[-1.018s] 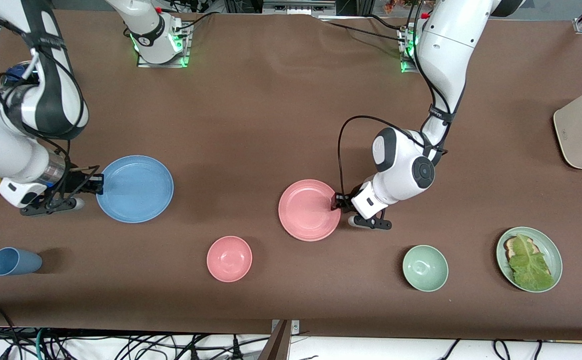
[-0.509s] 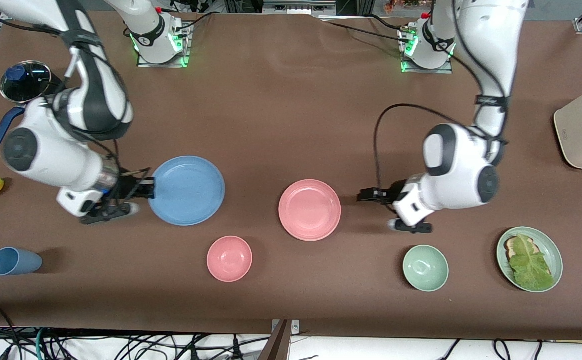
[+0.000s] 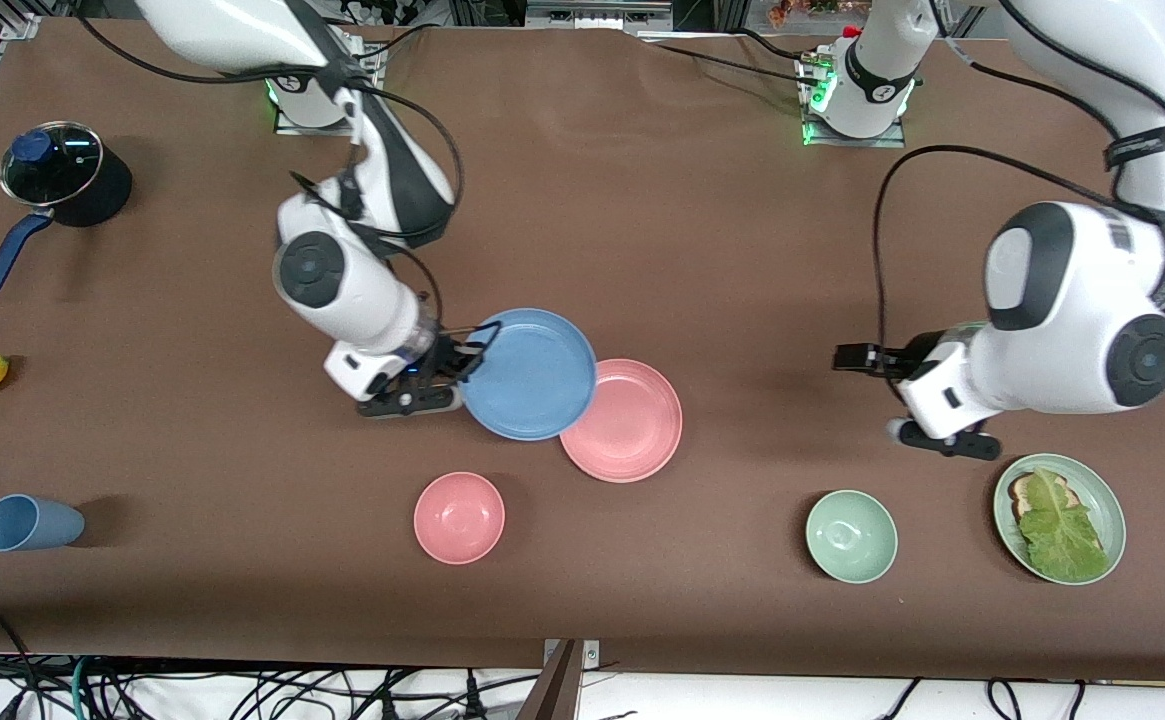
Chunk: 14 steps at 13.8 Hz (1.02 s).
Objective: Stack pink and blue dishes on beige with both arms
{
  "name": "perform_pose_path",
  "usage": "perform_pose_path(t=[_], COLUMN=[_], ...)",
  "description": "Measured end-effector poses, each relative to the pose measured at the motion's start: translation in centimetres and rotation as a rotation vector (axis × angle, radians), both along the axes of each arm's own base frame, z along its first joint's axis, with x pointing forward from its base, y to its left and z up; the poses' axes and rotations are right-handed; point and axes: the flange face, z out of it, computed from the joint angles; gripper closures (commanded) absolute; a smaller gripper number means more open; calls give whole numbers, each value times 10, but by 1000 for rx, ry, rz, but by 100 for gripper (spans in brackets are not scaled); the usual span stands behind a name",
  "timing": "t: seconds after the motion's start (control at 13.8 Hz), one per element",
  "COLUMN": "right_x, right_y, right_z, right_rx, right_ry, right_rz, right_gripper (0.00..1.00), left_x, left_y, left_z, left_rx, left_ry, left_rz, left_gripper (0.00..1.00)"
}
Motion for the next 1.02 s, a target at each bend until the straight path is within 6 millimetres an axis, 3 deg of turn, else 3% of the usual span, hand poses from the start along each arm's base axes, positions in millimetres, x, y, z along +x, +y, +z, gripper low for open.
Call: perform_pose_path(t=[0.15,0.51,0.8,1.02], right_x=[-5,-20,-17,-6], right_y=[34,104,116,114], right_z=[-19,-53,-62,-53], right_rx=[-15,-68,-48,-37], right_ry=[-21,-55,-77,-99], right_rz=[-47,-143,-174,-186], right_gripper=[100,100,100,100], left_x=[1,-2,-21,-29], left_y=[26,56,86,107], left_z=[19,74,137,156], left_rx=[70,122,102,90], left_ry=[6,-76,-158,-186], left_rz=[-24,-99,-58,-27], left_gripper=[0,0,0,0])
